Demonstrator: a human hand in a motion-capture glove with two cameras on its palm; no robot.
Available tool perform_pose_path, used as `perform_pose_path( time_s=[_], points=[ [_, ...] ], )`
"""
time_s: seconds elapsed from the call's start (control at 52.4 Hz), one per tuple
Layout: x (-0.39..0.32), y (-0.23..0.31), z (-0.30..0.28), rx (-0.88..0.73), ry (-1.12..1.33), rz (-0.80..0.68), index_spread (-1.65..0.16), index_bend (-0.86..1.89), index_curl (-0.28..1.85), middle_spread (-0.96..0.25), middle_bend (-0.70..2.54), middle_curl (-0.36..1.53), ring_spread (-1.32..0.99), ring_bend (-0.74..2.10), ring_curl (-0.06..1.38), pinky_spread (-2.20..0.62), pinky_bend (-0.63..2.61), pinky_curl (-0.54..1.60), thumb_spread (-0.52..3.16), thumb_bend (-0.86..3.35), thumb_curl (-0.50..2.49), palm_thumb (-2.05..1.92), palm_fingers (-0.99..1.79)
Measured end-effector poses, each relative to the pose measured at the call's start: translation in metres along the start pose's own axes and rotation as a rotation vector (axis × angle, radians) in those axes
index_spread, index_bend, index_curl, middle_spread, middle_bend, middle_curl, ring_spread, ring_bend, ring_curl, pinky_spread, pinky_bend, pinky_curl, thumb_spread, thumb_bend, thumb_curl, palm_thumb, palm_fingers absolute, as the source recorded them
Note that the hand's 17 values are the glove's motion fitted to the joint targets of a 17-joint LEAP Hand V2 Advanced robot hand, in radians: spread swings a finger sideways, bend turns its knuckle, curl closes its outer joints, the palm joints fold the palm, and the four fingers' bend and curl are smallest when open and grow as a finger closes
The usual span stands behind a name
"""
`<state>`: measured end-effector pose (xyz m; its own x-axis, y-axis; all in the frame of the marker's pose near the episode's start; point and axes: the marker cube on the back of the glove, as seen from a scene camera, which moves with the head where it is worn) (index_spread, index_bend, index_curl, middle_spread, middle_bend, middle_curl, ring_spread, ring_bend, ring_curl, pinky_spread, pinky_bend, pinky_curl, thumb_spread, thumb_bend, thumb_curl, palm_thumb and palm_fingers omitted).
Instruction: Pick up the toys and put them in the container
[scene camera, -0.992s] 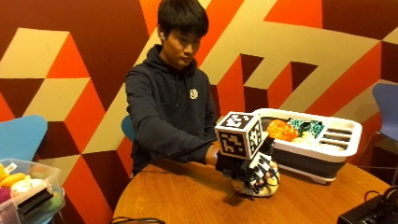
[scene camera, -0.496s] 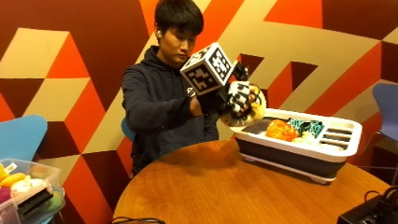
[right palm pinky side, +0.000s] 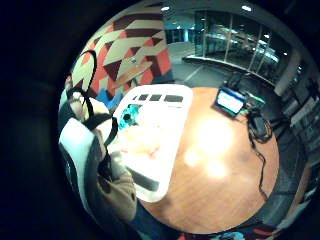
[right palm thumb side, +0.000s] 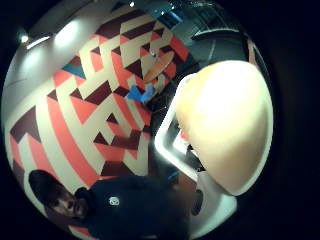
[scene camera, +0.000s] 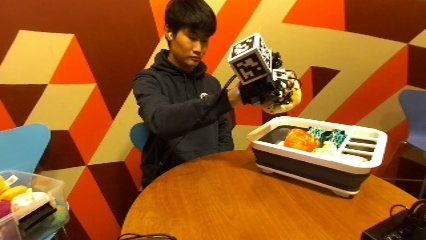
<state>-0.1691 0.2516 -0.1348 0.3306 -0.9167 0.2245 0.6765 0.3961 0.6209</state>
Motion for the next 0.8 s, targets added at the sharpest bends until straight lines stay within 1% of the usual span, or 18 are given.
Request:
perform_pose_path(
  time_s=[0.153,0.191,0.229,0.267,0.286,0.305,0.324,0.363,0.42,0.496,0.572,0.668,0.801],
  points=[
    [0.001,0.004,0.023,-0.197,-0.005,0.036,-0.62,0.7,1.35,-0.34,1.19,1.06,-0.34,1.63,0.74,-0.42,1.44,0.79,0.08,0.21,1.07,0.65,0.53],
    [0.002,0.007,0.028,-0.258,-0.01,0.05,-0.59,0.54,1.32,-0.32,1.08,1.02,-0.33,1.59,0.72,-0.4,1.47,0.77,0.16,0.17,1.06,0.61,0.37],
    [0.005,0.01,0.031,-0.329,-0.018,0.061,-0.57,0.42,1.27,-0.31,1.0,0.98,-0.32,1.59,0.7,-0.38,1.44,0.74,0.26,0.14,1.05,0.58,0.27],
    [0.007,0.013,0.033,-0.386,-0.029,0.064,-0.55,0.34,1.23,-0.27,0.92,0.94,-0.29,1.52,0.67,-0.32,1.33,0.71,0.46,0.09,1.01,0.48,0.04],
    [0.008,0.014,0.033,-0.403,-0.033,0.064,-0.53,0.31,1.21,-0.26,0.88,0.92,-0.28,1.49,0.67,-0.3,1.33,0.72,0.52,0.08,0.99,0.46,-0.02],
    [0.008,0.015,0.033,-0.411,-0.037,0.064,-0.52,0.28,1.19,-0.25,0.86,0.91,-0.27,1.48,0.66,-0.29,1.32,0.7,0.58,0.08,0.98,0.45,-0.01],
    [0.007,0.016,0.032,-0.412,-0.041,0.064,-0.51,0.27,1.16,-0.23,0.82,0.89,-0.23,1.35,0.62,-0.24,1.29,0.68,0.64,0.03,0.94,0.38,-0.17],
    [0.008,0.016,0.029,-0.392,-0.046,0.064,-0.49,0.24,1.12,-0.19,0.72,0.84,-0.18,1.2,0.57,-0.18,1.26,0.64,0.73,-0.01,0.89,0.32,-0.3],
    [0.009,0.014,0.02,-0.317,-0.057,0.066,-0.45,0.21,1.06,-0.14,0.58,0.78,-0.13,0.99,0.5,-0.12,1.21,0.59,0.84,-0.05,0.82,0.24,-0.35],
    [0.012,0.011,0.005,-0.214,-0.083,0.067,-0.41,0.17,0.99,-0.08,0.48,0.72,-0.08,0.82,0.43,-0.06,1.12,0.54,0.95,-0.05,0.74,0.16,-0.29],
    [0.018,0.011,-0.013,-0.143,-0.119,0.079,-0.37,0.17,0.93,-0.05,0.41,0.67,-0.05,0.7,0.38,-0.02,1.03,0.5,1.02,-0.05,0.67,0.11,-0.22],
    [0.027,0.013,-0.029,-0.108,-0.112,0.098,-0.33,0.17,0.88,-0.03,0.38,0.64,-0.03,0.63,0.35,0.01,0.93,0.46,1.1,-0.03,0.6,0.08,-0.11],
    [0.042,0.024,-0.045,-0.08,-0.026,0.121,-0.3,0.18,0.82,-0.02,0.35,0.6,-0.01,0.58,0.32,0.03,0.86,0.42,1.16,-0.02,0.53,0.07,-0.04]
  ],
)
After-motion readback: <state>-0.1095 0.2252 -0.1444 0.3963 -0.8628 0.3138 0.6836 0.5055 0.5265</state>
